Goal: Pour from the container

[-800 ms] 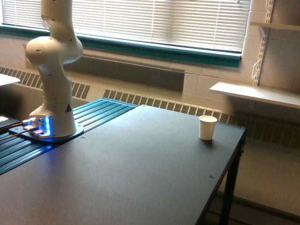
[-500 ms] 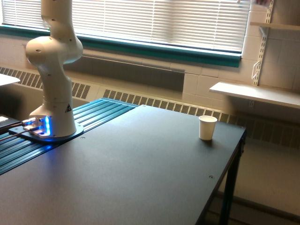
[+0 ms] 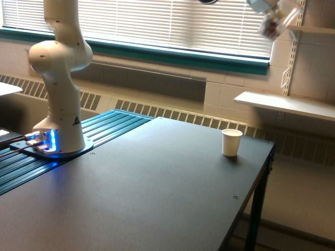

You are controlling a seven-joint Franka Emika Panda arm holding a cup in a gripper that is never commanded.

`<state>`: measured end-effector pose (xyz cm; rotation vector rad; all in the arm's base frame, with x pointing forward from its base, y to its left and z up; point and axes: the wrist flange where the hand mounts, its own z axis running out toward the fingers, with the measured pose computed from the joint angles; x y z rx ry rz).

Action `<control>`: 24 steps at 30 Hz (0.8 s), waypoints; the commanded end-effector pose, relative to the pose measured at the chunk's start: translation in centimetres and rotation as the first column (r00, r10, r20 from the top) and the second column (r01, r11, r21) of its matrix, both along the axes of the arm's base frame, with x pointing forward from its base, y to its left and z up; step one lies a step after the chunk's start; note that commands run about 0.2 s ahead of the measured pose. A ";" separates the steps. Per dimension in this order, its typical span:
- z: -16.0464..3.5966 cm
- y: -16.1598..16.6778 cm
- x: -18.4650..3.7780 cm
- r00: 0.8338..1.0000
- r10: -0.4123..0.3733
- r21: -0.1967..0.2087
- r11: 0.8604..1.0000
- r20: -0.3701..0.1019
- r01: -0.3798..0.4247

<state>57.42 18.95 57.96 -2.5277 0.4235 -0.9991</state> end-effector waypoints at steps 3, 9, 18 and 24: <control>-3.8 0.0 -1.9 0.987 0.086 -0.123 0.987 -0.136 -0.103; -6.4 1.2 -3.3 0.973 0.119 -0.126 0.981 -0.195 -0.146; -10.3 2.9 -5.2 0.950 0.146 -0.118 0.976 -0.277 -0.185; -12.9 3.7 -6.6 0.931 0.134 -0.124 0.975 -0.340 -0.186</control>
